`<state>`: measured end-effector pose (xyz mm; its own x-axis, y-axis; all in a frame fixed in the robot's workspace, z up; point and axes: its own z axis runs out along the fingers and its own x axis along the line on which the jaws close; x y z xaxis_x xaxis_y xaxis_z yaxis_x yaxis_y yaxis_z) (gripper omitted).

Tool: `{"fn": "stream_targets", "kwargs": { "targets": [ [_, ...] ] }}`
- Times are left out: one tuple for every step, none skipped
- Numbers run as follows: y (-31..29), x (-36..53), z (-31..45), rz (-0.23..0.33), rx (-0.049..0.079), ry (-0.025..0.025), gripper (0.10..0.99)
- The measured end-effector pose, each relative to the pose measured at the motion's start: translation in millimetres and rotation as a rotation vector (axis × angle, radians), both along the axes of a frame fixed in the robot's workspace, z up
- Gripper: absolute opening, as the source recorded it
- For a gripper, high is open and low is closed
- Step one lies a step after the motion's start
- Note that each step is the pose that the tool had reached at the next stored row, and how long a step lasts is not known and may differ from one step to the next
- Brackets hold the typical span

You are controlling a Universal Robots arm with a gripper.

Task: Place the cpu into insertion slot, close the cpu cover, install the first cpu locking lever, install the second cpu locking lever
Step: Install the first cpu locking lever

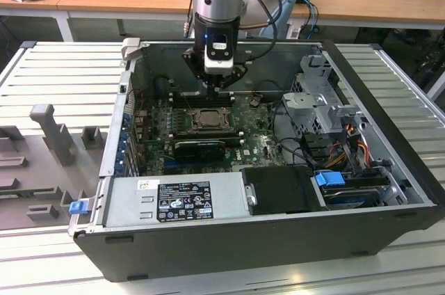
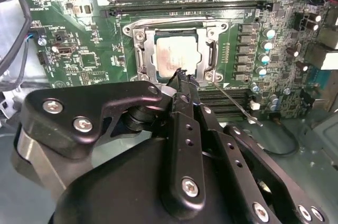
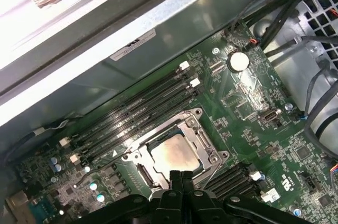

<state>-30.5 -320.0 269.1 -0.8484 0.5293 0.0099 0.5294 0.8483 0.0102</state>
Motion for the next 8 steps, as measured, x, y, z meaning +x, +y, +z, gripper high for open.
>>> {"fn": "stream_targets", "kwargs": {
  "targets": [
    [0.0,0.0,0.0,0.016,0.000,0.0000,0.106],
    [0.0,0.0,0.0,0.023,0.000,0.0000,0.106],
    [0.0,0.0,0.0,0.030,0.000,0.0000,0.106],
    [0.0,0.0,0.0,0.049,0.000,0.0000,0.106],
    [0.0,0.0,0.0,0.062,0.000,0.0000,0.106],
    [0.0,0.0,0.0,0.073,0.000,0.0000,0.106],
    [0.0,0.0,0.0,0.087,0.000,0.0001,0.106],
    [0.0,0.0,0.0,0.102,0.000,0.0000,0.106]
  ]
}}
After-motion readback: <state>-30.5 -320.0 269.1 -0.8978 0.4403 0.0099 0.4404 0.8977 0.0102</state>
